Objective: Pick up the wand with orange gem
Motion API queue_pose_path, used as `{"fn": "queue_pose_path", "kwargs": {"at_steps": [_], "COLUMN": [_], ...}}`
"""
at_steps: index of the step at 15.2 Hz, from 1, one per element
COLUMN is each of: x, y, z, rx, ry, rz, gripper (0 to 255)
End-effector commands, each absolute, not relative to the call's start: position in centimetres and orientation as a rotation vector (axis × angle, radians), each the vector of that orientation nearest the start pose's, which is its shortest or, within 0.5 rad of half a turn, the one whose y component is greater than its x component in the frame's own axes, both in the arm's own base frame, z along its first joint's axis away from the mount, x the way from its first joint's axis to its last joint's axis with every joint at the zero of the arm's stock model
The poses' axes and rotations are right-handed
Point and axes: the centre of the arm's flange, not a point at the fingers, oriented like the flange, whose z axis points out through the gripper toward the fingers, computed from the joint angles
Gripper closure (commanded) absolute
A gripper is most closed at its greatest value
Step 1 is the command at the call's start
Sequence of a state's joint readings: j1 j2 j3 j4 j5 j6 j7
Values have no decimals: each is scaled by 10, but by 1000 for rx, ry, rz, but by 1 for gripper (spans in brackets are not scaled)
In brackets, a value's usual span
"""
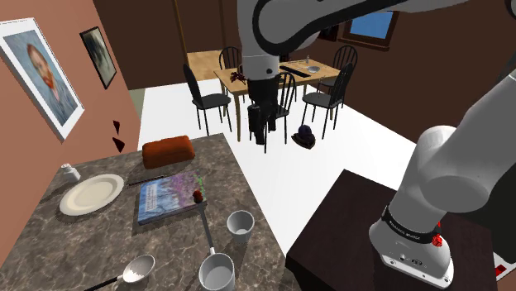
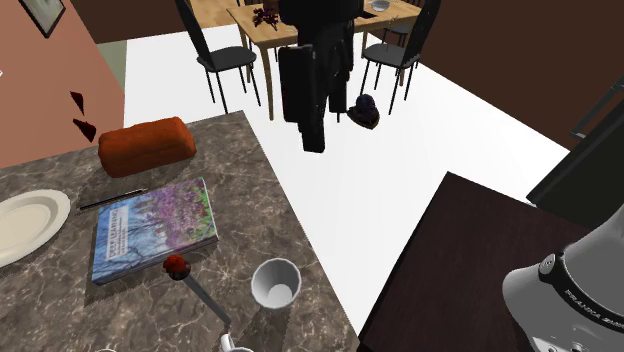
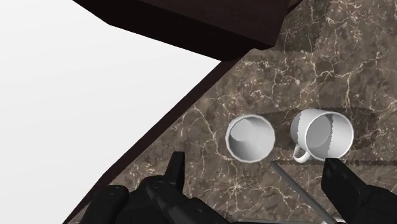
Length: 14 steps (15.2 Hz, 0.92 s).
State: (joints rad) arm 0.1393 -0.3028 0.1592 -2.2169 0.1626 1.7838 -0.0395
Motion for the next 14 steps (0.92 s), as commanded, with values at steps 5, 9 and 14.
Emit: {"fn": "queue_pose_path", "kwargs": {"at_steps": [5,9,14], "x": [462,486,512], "y": [214,258,315], "z": [456,434,405], "rx": [-2990,-2975,-2954], "ry": [-508,-561,-626], "rz": [267,297,334], "gripper": [0,0,0]}}
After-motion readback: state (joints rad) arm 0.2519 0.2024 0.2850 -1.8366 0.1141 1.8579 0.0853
